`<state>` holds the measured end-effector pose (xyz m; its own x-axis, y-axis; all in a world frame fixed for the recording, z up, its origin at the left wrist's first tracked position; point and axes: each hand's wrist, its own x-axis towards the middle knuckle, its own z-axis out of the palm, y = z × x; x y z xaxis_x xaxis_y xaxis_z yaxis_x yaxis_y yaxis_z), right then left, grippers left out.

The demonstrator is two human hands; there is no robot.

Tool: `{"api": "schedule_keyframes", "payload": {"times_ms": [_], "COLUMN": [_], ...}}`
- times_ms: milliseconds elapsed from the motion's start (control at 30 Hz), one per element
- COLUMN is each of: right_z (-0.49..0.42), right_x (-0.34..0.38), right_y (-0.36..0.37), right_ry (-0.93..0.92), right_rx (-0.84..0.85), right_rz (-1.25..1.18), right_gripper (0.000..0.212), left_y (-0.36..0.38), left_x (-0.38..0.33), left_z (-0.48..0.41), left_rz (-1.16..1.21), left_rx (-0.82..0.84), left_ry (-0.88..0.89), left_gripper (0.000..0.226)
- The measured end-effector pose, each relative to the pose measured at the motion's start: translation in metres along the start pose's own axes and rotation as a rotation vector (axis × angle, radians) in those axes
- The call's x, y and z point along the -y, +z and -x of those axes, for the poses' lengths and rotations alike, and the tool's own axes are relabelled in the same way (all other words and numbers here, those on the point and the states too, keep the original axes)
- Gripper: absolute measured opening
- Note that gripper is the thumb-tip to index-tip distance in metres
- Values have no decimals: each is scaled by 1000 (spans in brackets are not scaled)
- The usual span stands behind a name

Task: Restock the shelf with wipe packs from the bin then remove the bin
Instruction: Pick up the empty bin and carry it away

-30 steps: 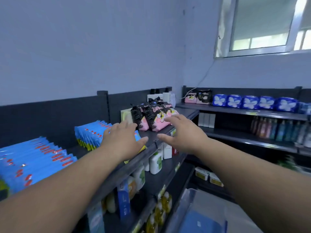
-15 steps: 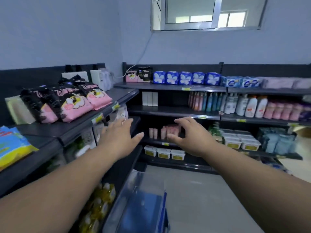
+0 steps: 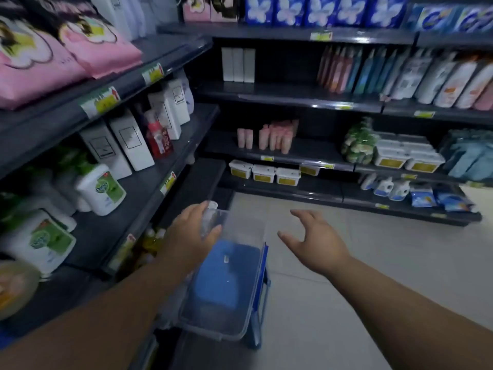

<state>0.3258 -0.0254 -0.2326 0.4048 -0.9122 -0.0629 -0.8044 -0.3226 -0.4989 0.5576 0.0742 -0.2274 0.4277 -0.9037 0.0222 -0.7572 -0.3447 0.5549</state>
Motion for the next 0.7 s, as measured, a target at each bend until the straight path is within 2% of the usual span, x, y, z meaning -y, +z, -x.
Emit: {"api": "schedule_keyframes", "payload": {"times_ms": [133,267,400,600,700], "right_z": [-19,-49,-90,-159,-199], "right_x": [2,16,27,16,3], "right_y": [56,98,142,203,228], "right_ry": [55,73,31,-92,-185], "right_rx": [67,118,204,341,404], "right_rz": [1,54,91,166,215], "right_gripper": [63,64,63,65,66], "left_y": [21,42,78,139,169], "left_x": [53,116,162,204,214], "left_z": [-22,-31,-38,-37,-21], "left_rz": [2,59,103,15,-94], "left_rx": [56,72,33,-48,-60], "left_ry": [-41,-105,-176,-377,-556], "left_gripper": [47,59,60,82,68]}}
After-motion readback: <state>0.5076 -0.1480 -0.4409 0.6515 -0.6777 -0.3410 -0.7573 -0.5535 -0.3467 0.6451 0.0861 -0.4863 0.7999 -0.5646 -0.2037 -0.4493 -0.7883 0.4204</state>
